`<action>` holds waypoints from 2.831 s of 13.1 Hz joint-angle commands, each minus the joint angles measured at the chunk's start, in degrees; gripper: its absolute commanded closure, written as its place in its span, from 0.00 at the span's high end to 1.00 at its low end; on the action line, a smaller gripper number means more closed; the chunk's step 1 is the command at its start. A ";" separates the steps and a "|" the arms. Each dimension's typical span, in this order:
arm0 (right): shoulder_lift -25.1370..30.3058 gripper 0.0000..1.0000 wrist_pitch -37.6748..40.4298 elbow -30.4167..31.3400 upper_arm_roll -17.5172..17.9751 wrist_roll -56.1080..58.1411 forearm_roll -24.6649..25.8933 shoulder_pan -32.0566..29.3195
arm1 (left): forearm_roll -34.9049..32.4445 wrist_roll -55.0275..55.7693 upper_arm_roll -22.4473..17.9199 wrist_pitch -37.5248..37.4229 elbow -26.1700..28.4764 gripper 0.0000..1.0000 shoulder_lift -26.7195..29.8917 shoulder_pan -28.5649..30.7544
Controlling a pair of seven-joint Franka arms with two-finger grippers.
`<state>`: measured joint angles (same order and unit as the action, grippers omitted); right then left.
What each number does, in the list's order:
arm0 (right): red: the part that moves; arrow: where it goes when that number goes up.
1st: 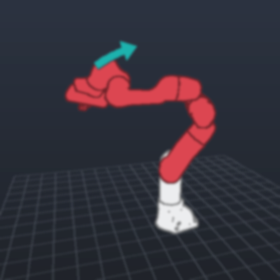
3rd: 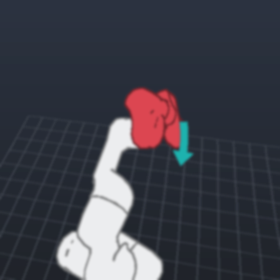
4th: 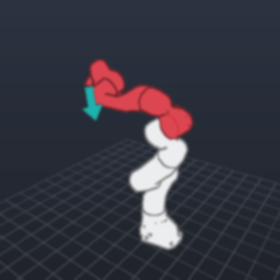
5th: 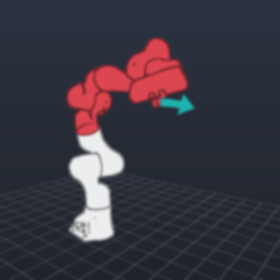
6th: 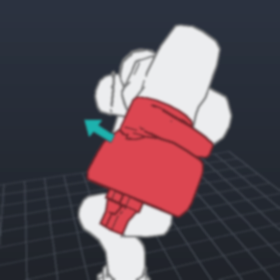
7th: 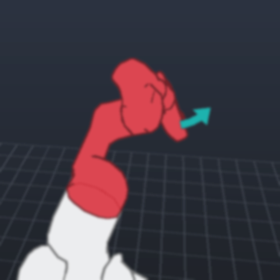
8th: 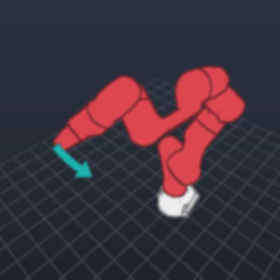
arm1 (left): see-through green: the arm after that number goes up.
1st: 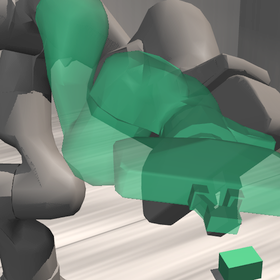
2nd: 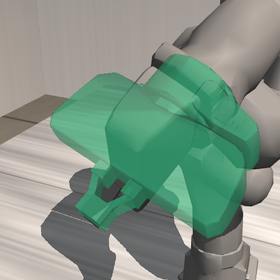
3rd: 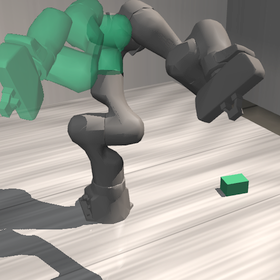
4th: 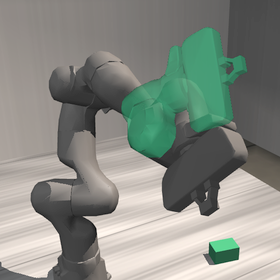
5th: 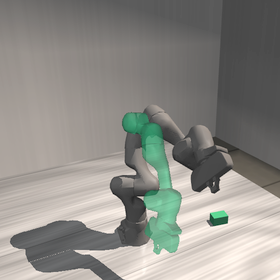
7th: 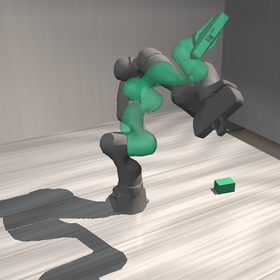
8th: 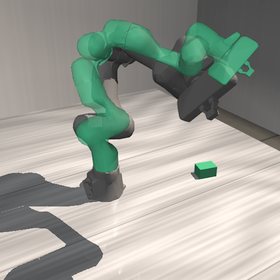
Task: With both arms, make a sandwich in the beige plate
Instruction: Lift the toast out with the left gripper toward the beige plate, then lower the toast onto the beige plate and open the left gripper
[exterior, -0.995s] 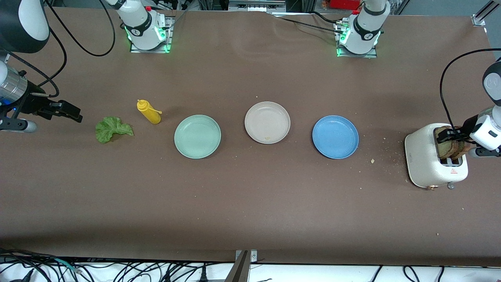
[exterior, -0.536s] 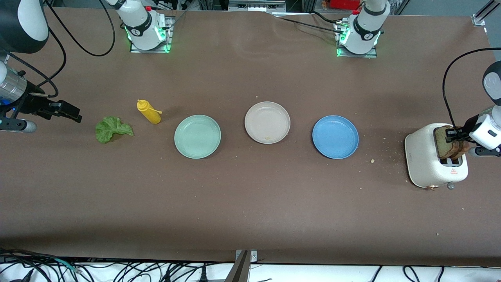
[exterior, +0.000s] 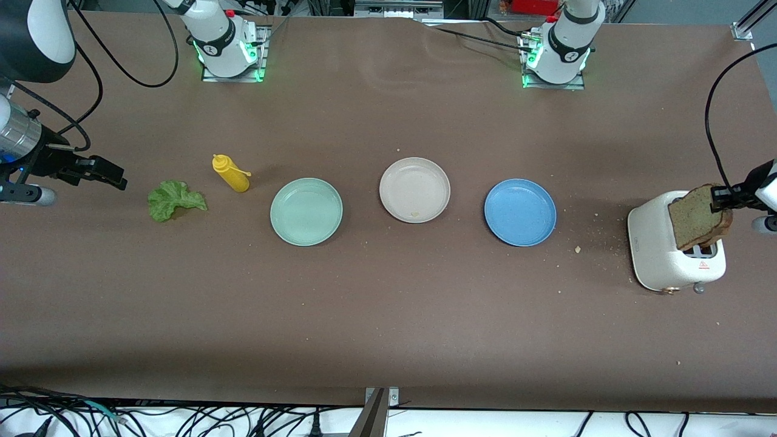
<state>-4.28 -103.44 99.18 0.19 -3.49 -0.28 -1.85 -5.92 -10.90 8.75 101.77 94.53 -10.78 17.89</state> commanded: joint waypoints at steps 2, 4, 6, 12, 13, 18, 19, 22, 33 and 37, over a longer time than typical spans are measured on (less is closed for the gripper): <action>-0.46 1.00 0.79 -0.75 0.16 0.06 0.01 -0.18 | -1.02 -0.17 9.41 -7.19 -3.83 0.00 -0.56 -0.14; -0.38 1.00 0.79 -0.57 0.16 -0.29 0.01 -0.18 | 1.77 0.00 13.46 -10.09 -3.83 0.00 -1.96 -0.49; -0.46 1.00 1.57 -0.66 0.16 -0.29 -0.07 -0.18 | 9.49 0.96 15.15 -11.68 -3.39 0.00 -4.50 -2.14; -0.99 1.00 1.58 -0.83 0.16 -0.29 -0.07 -0.26 | 22.70 5.45 15.15 -11.07 -3.74 0.00 -17.94 -14.88; -0.99 1.00 1.58 -0.92 0.16 0.40 -0.07 -0.18 | 23.93 5.45 15.15 -10.46 -3.83 0.00 -19.96 -16.73; -1.08 1.00 1.23 -0.92 0.16 -0.12 0.01 -0.09 | 32.35 1.60 15.42 1.30 -2.96 0.00 -25.43 -21.58; -1.25 1.00 1.23 -0.92 0.16 -0.29 0.01 -0.09 | 33.68 -0.24 15.42 2.98 -2.77 0.00 -26.39 -22.10; -1.26 1.00 1.14 -0.92 0.16 -0.29 -0.07 -0.09 | 41.06 -2.80 15.42 7.37 -2.77 0.00 -28.94 -24.21; -1.26 1.00 0.79 -0.92 0.25 -0.38 -0.07 -0.09 | 38.55 -7.64 14.89 13.98 -0.75 1.00 -32.38 -23.87; -1.34 1.00 0.79 -0.92 0.25 -0.29 -0.07 -0.09 | 30.89 -13.78 15.15 13.19 -1.19 1.00 -31.41 -19.13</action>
<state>-5.15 -102.86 99.19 0.22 -3.47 -0.28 -1.83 26.79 -20.99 23.45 115.65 92.62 -43.77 -3.18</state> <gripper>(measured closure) 0.000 0.207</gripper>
